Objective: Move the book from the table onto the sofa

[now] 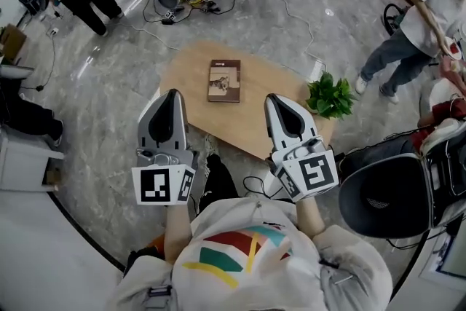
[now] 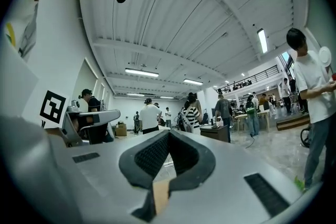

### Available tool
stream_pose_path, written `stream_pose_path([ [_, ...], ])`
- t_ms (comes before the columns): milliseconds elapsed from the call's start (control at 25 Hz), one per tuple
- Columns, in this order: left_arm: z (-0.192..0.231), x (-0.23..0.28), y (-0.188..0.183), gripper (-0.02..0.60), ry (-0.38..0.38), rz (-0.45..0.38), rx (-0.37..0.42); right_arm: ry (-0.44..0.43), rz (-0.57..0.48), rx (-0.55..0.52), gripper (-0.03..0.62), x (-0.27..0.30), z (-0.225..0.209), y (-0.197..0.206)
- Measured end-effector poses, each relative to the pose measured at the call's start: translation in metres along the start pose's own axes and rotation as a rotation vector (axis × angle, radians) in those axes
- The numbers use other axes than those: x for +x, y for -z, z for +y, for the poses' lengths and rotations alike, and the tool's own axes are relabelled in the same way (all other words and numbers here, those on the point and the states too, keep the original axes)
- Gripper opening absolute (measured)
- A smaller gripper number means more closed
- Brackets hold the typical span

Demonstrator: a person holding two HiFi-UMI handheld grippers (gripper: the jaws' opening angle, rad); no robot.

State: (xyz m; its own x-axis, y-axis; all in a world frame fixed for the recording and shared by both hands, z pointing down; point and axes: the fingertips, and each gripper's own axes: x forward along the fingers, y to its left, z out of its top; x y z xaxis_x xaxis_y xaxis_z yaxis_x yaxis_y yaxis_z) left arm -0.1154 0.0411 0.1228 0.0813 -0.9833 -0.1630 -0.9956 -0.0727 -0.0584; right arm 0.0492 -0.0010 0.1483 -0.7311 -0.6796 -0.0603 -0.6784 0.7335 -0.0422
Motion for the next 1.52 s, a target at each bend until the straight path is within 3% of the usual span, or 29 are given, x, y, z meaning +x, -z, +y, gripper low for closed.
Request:
stream_pose_path([
  [240, 0.077, 0.088, 0.030, 0.006, 0.034, 0.003, -0.019, 0.041, 0.038, -0.032, 0.012, 0.111, -0.023, 0.014],
  [560, 0.177, 0.209, 0.070, 0.006, 0.108, 0.073, -0.081, 0.102, 0.113, -0.015, 0.012, 0.264, -0.049, 0.021],
  [760, 0.201, 0.259, 0.109, 0.006, 0.145, 0.143, -0.116, 0.155, 0.160, -0.025, 0.012, 0.314, -0.072, 0.037],
  [960, 0.185, 0.294, 0.158, 0.006, 0.202, 0.232, -0.152, 0.191, 0.210, 0.008, 0.012, 0.336, -0.108, 0.072],
  [1200, 0.161, 0.330, 0.264, 0.006, 0.183, 0.360, -0.151, 0.189, 0.285, 0.087, 0.012, 0.357, -0.161, 0.169],
  [1400, 0.142, 0.346, 0.386, 0.007, 0.181, 0.470, -0.166, 0.212, 0.385, 0.153, 0.012, 0.370, -0.198, 0.291],
  [1520, 0.130, 0.337, 0.452, 0.006, 0.171, 0.542, -0.204, 0.183, 0.486, 0.197, 0.012, 0.369, -0.198, 0.367],
])
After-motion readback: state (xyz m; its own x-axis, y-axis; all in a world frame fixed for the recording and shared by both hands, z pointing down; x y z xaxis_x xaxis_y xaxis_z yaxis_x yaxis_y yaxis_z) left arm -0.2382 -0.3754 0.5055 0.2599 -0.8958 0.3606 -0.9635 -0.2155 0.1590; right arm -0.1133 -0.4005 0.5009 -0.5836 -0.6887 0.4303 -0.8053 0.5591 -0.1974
